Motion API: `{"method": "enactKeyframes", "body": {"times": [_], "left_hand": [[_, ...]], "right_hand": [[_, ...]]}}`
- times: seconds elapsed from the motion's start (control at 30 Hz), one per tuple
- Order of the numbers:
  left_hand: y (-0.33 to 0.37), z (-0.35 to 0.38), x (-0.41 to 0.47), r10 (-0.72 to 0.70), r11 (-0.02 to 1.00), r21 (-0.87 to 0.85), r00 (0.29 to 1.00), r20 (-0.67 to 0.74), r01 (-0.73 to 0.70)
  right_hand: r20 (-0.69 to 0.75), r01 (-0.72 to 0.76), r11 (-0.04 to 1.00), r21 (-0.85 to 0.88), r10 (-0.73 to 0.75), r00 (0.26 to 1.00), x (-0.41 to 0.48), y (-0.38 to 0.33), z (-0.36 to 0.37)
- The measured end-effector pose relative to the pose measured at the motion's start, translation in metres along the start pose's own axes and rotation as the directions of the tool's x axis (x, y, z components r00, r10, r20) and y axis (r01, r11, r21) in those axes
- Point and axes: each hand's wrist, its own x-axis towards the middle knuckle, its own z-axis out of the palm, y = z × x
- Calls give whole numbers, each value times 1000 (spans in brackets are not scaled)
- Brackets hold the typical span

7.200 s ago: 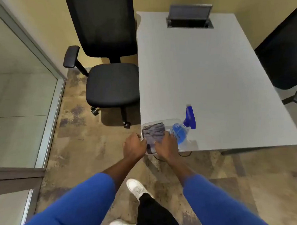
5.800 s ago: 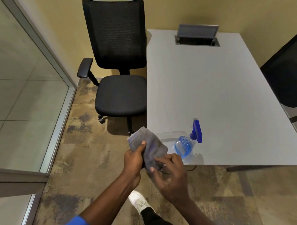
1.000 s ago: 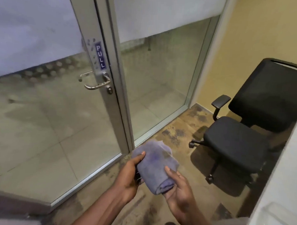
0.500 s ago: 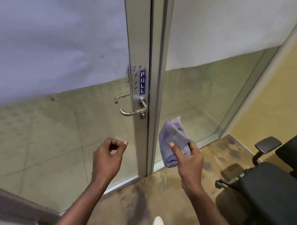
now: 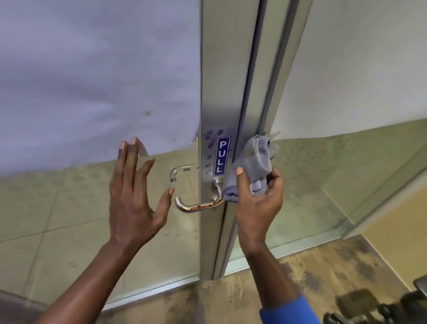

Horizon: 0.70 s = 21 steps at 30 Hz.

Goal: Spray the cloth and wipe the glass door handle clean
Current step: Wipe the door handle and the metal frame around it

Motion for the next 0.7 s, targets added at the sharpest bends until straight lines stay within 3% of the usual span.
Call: {"method": "enactKeyframes", "body": {"times": [0.2, 0.33, 0.47, 0.57, 0.7], "left_hand": [[-29, 25, -4, 29, 994, 105, 999, 39, -33], [-49, 36, -5, 88, 972, 211, 993, 74, -102], [-62, 48, -6, 124, 951, 276, 990, 70, -139], [-68, 57, -6, 149, 938, 308, 987, 56, -159], [-74, 63, -6, 185, 917, 352, 982, 39, -187]], "right_hand": [[61, 304, 947, -105, -299, 952, 12, 9, 62], [166, 537, 771, -343, -512, 842, 14, 30, 73], [341, 655, 672, -346, -560, 755, 10, 56, 56], [392, 619, 680, -393, -484, 782, 7, 73, 35], [245, 540, 730, -420, -482, 841, 11, 62, 46]]}}
